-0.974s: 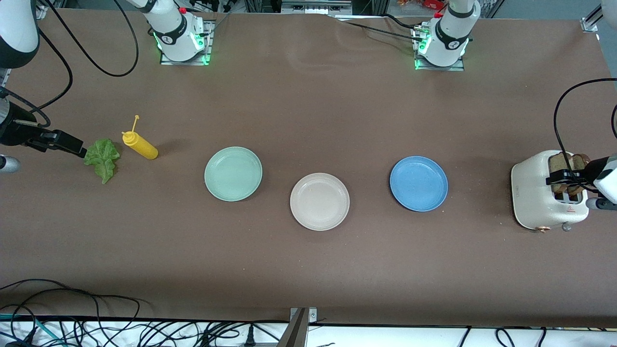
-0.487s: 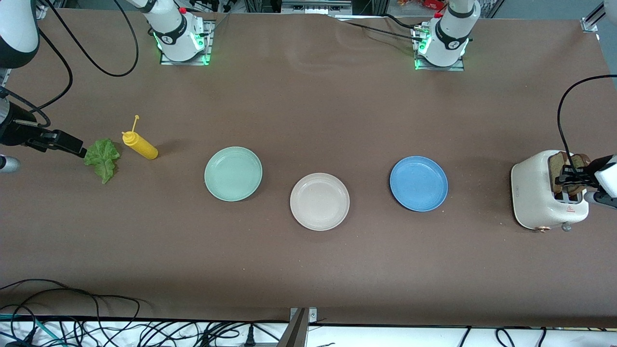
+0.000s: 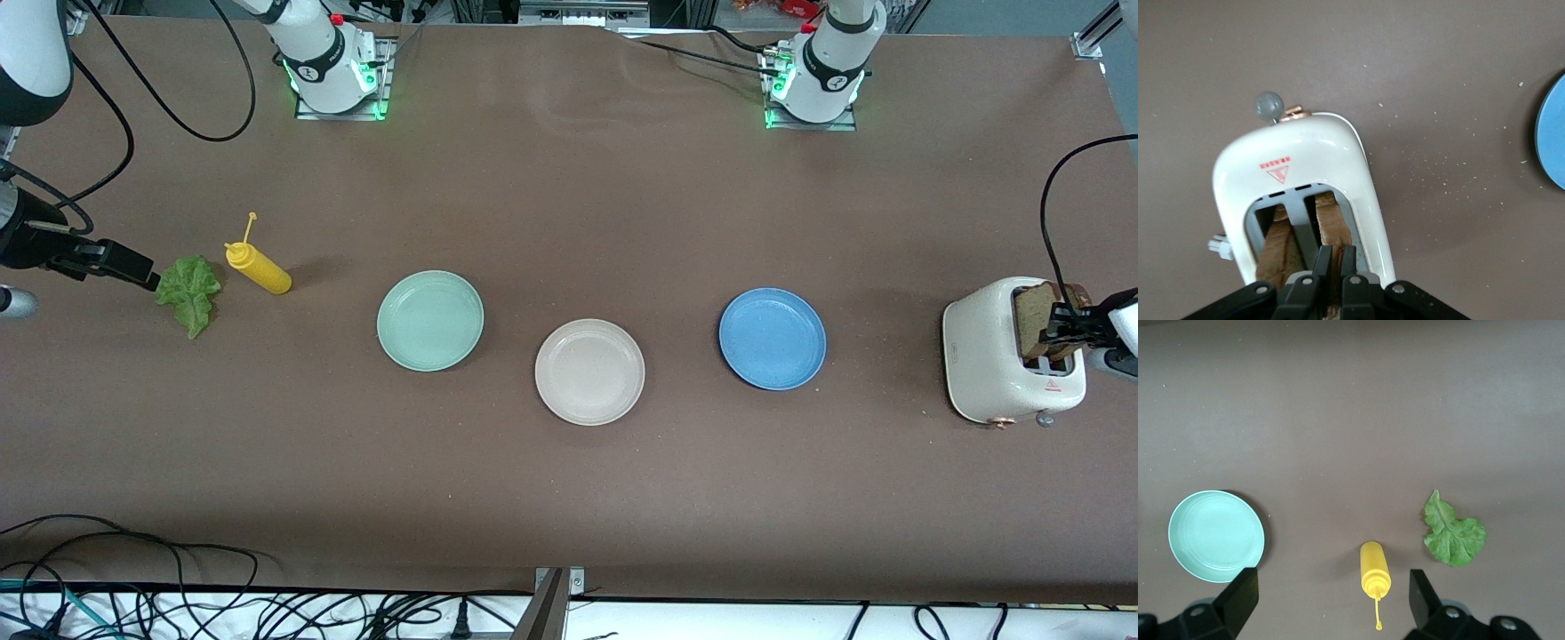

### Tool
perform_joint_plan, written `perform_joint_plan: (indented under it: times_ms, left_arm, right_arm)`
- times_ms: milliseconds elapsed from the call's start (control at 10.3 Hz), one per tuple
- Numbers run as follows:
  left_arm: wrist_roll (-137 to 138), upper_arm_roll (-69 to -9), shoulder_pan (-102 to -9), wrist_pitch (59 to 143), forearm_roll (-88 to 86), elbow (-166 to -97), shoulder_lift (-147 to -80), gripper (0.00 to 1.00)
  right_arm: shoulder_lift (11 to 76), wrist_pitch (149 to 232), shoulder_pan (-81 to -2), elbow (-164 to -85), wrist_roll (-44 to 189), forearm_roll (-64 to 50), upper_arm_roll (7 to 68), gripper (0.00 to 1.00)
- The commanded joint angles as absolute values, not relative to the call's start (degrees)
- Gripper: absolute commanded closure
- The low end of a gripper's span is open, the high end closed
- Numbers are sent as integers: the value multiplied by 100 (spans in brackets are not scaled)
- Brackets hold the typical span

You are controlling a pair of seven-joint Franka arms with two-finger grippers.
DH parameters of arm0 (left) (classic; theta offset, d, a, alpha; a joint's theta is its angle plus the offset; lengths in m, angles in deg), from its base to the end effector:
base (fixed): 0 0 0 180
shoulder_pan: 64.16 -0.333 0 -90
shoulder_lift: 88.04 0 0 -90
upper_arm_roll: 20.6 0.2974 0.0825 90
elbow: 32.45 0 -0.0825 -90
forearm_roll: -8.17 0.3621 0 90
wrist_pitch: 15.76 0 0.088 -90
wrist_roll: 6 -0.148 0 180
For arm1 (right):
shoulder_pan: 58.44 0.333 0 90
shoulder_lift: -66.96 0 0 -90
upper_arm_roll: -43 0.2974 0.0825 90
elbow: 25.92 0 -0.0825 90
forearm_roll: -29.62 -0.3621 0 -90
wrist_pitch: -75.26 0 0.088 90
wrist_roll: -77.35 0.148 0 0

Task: Make sandwich on beige plate with both arms
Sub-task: 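Lift the bread slice out and carry it over the beige plate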

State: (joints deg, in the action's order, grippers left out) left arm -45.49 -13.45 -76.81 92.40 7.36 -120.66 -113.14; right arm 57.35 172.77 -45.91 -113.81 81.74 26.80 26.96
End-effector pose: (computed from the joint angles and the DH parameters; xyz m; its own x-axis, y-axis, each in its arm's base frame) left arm 0.6058 0.2077 0.3463 0.9357 -0.3407 -0.0920 -0.3399 -0.9401 0.0243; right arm 0.5876 -0.0193 0.5024 0.9902 -0.1398 0.0065 -0.1398 -0.9902 -0.0032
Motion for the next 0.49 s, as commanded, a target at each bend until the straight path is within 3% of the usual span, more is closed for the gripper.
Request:
perform_joint_plan:
  times_ms: [0,389]
  left_arm:
    - [-4634,-1374,-7646,8945,914,-11727,-11274,100]
    - [-4538,-1454,-7095,7910,843,-11051,-11265,100]
  right_arm:
    - [5747,17212,-4631,-11346,8086,2601,2710,0]
    - [5747,17212,-4631,-11337,8077,2601,2710,0]
